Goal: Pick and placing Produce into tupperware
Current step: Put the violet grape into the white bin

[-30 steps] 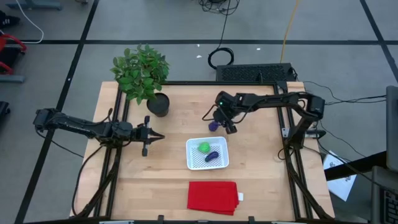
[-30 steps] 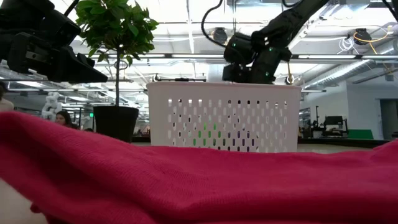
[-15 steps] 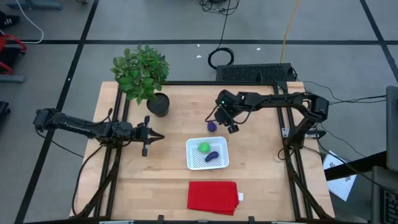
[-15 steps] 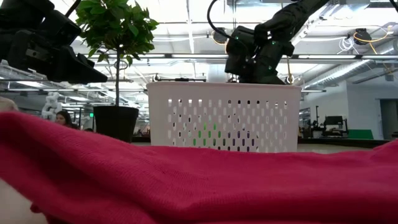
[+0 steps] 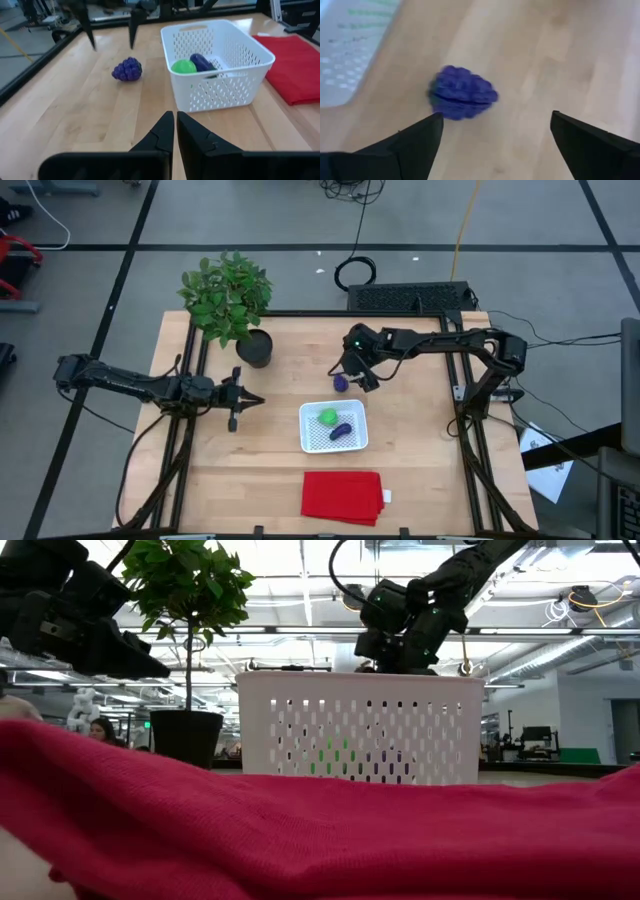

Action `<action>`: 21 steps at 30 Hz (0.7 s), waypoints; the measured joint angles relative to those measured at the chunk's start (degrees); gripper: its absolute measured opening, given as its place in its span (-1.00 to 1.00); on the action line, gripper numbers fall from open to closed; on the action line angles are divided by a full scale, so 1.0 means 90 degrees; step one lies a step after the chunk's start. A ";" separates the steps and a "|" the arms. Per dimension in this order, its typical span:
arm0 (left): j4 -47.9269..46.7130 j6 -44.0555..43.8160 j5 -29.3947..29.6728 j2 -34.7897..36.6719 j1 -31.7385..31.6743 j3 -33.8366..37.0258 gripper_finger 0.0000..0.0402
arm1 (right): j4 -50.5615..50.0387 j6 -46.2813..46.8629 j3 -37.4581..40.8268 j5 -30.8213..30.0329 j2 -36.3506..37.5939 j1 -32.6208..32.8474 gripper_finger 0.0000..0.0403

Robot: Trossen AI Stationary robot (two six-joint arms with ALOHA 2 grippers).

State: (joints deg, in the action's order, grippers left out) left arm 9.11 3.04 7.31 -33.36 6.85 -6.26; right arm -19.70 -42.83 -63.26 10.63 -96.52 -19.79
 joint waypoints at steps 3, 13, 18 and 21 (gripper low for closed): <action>-0.0157 -0.0018 0.0002 0.0000 -0.0001 0.0000 -0.87 | -0.0006 -0.0092 0.0002 -0.0037 0.0033 -0.0025 0.79; -0.0187 -0.0141 0.0027 -0.0001 0.0000 0.0000 -0.87 | -0.0427 -0.0206 0.0002 -0.0033 0.0116 -0.0053 0.79; -0.0141 -0.0183 0.0041 -0.0001 0.0000 0.0000 -0.87 | -0.0405 -0.0583 0.0002 -0.0031 0.0109 -0.0052 0.79; -0.0144 0.0058 0.0087 -0.0001 0.0000 0.0000 -0.87 | -0.0323 -0.0641 0.0005 -0.0208 0.0109 -0.0078 0.79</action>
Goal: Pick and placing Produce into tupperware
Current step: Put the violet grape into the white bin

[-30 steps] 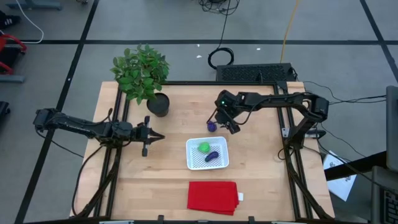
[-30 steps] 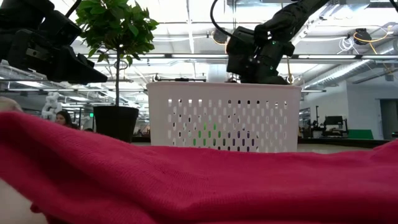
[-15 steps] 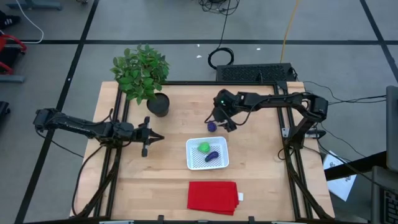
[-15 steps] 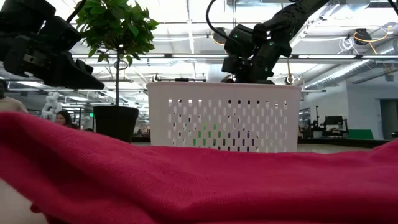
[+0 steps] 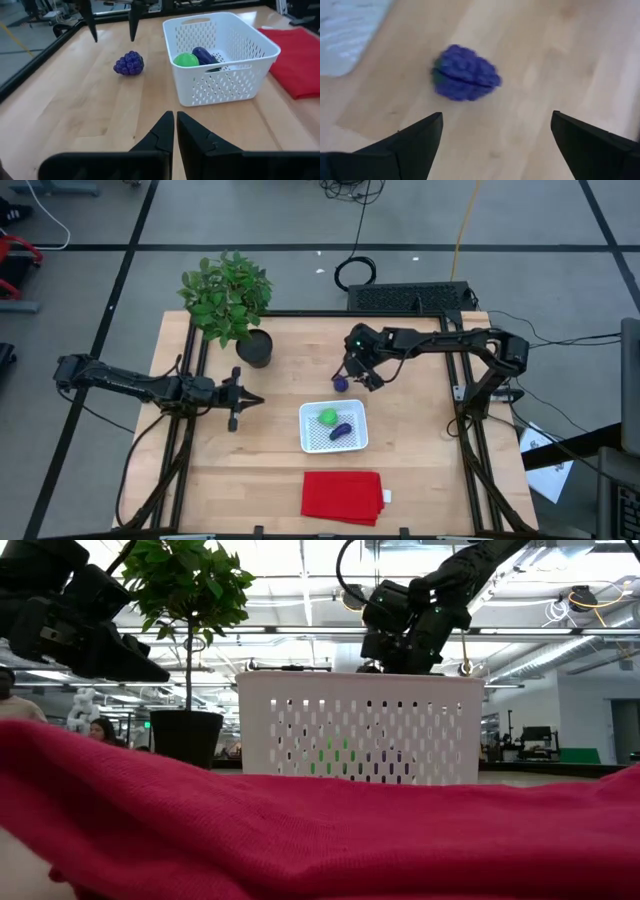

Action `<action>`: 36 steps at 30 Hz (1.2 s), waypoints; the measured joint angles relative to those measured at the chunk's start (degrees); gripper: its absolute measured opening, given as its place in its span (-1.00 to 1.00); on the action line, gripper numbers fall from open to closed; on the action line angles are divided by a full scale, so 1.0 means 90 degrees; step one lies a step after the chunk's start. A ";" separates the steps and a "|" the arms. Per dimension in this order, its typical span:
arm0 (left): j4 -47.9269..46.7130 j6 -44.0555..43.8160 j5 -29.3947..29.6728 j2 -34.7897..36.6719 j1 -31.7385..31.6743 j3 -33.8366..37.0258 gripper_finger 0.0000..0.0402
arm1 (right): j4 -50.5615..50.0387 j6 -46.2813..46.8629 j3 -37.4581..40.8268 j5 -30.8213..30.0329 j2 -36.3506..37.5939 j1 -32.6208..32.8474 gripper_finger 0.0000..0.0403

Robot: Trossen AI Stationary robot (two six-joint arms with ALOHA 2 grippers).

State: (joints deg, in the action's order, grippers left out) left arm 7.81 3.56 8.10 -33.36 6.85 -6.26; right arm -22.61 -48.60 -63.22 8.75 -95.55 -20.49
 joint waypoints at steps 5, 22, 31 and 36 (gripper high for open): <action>-0.0005 0.0362 0.0020 0.0002 0.0000 0.0000 -0.87 | 0.0034 0.0315 -0.0002 -0.0147 0.0000 -0.0123 0.79; -0.0050 0.0215 0.0110 0.0002 0.0000 0.0000 -0.87 | 0.0352 0.3021 -0.0427 -0.0136 0.0532 -0.0131 0.79; 0.0200 0.0881 0.1174 0.0002 0.0000 0.0000 -0.87 | -0.0089 0.3950 -0.0870 0.0044 0.0657 -0.0704 0.79; 0.0250 0.1096 0.1789 0.0000 0.0000 0.0000 -0.87 | -0.0168 0.4850 -0.0950 0.0954 0.0621 -0.1296 0.79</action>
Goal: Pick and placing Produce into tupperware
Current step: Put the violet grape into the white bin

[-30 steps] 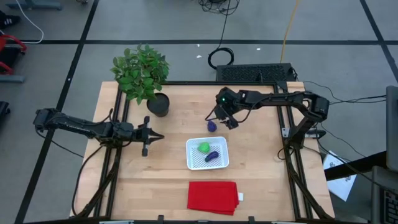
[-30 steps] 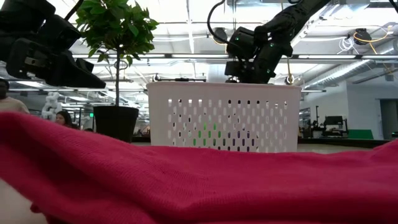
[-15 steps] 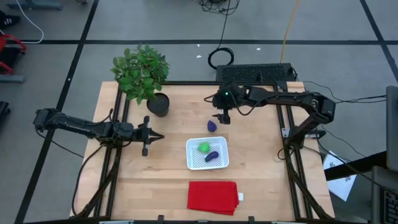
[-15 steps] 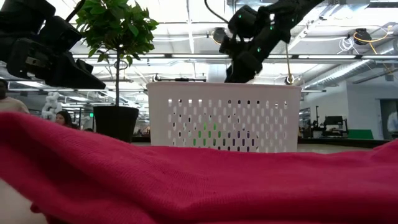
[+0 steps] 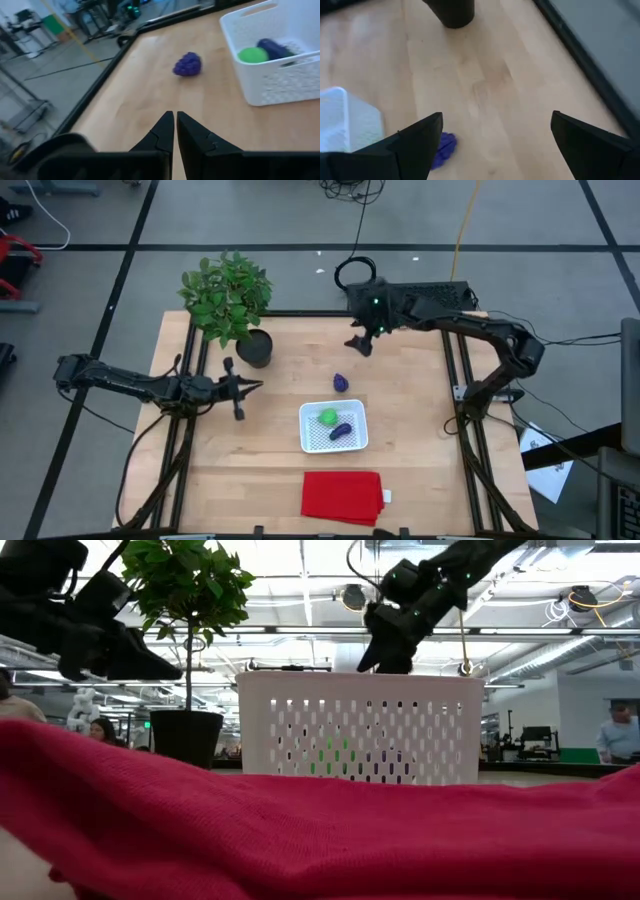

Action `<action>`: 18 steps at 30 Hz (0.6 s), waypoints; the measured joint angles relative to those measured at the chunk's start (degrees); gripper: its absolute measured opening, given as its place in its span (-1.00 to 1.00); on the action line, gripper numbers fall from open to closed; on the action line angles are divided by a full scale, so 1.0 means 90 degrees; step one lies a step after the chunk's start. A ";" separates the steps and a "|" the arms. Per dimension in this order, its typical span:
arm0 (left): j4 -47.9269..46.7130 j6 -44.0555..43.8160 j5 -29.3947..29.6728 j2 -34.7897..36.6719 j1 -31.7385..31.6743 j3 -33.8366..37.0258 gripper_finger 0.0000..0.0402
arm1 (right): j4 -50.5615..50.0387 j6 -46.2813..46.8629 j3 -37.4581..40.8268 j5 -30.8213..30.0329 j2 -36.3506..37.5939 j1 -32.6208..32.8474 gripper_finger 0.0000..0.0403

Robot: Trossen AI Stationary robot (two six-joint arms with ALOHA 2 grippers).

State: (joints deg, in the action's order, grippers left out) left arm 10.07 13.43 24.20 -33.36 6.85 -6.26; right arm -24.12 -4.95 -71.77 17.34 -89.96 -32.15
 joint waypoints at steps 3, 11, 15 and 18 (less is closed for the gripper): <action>-0.0168 0.0001 0.0156 0.0002 -0.0002 -0.0001 -0.87 | -0.0145 0.0261 0.0000 0.0489 -0.0096 -0.0209 0.79; -0.0309 -0.0072 0.0152 0.0000 -0.0002 -0.0001 -0.87 | -0.0486 -0.0335 0.0002 0.0596 -0.0096 -0.0076 0.79; -0.0296 -0.0197 0.0152 0.0000 -0.0002 -0.0001 -0.87 | -0.0580 -0.0344 0.0002 0.0592 -0.0087 0.0224 0.79; -0.0296 -0.0216 0.0149 0.0000 -0.0002 0.0000 -0.87 | -0.0941 -0.1476 0.0002 0.0519 -0.0079 0.0571 0.79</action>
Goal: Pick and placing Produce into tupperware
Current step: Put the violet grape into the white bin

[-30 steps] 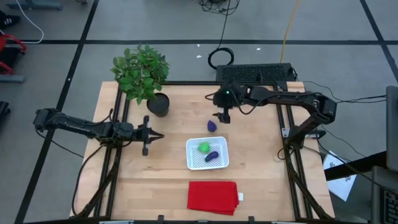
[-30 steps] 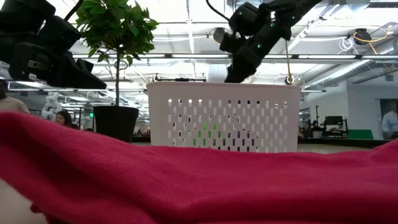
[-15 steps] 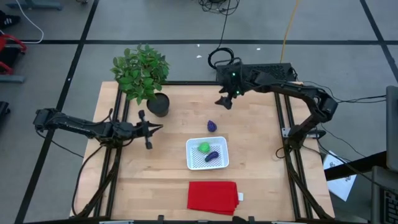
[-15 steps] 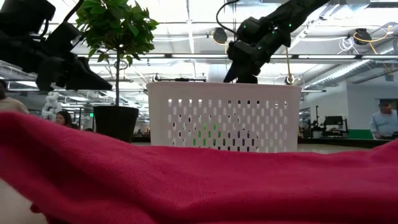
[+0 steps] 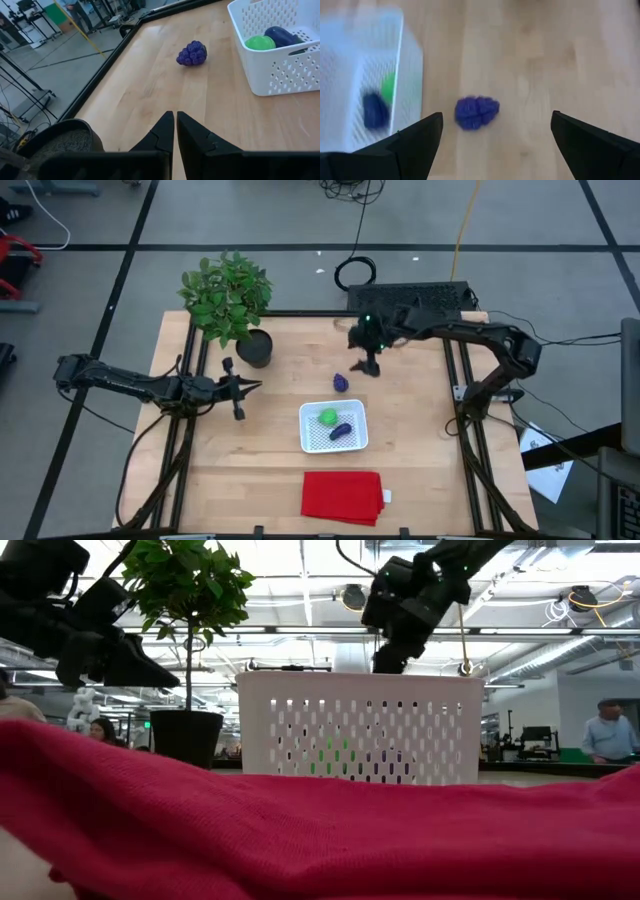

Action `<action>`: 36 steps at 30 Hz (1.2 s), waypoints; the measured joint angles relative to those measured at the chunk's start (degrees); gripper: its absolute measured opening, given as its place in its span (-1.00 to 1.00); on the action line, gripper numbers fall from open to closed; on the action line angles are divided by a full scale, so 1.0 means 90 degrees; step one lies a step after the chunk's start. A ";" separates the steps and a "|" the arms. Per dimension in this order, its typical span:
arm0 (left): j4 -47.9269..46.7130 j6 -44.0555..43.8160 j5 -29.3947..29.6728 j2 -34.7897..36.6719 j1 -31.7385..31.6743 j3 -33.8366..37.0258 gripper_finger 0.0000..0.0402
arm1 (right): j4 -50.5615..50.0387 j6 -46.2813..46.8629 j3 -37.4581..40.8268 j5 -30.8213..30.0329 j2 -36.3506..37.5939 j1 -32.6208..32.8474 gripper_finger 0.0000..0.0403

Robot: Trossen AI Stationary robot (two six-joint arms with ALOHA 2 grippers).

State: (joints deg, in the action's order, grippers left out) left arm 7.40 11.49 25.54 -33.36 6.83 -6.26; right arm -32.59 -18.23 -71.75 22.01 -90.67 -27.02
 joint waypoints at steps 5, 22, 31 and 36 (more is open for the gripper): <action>-0.0034 -0.0027 -0.0001 0.0000 0.0000 0.0000 -0.87 | 0.0201 -0.1928 0.0002 -0.1732 0.0000 0.0629 0.79; -0.0089 -0.0216 -0.0182 0.0002 0.0001 -0.0001 -0.87 | 0.0363 -0.1195 -0.2545 -0.2249 -0.0795 -0.0262 0.57; -0.0295 -0.0216 -0.0335 0.0002 0.0000 -0.0001 -0.87 | -0.1132 0.2581 -0.2807 -0.1553 -0.0846 -0.0200 0.56; -0.0382 -0.0173 -0.0336 0.0000 0.0002 -0.0002 -0.87 | -0.1646 0.3847 -0.2807 -0.0737 -0.1151 0.0094 0.56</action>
State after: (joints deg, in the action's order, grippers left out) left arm 3.96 9.93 22.52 -33.36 6.85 -6.28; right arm -47.41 16.40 -97.01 15.38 -101.04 -26.17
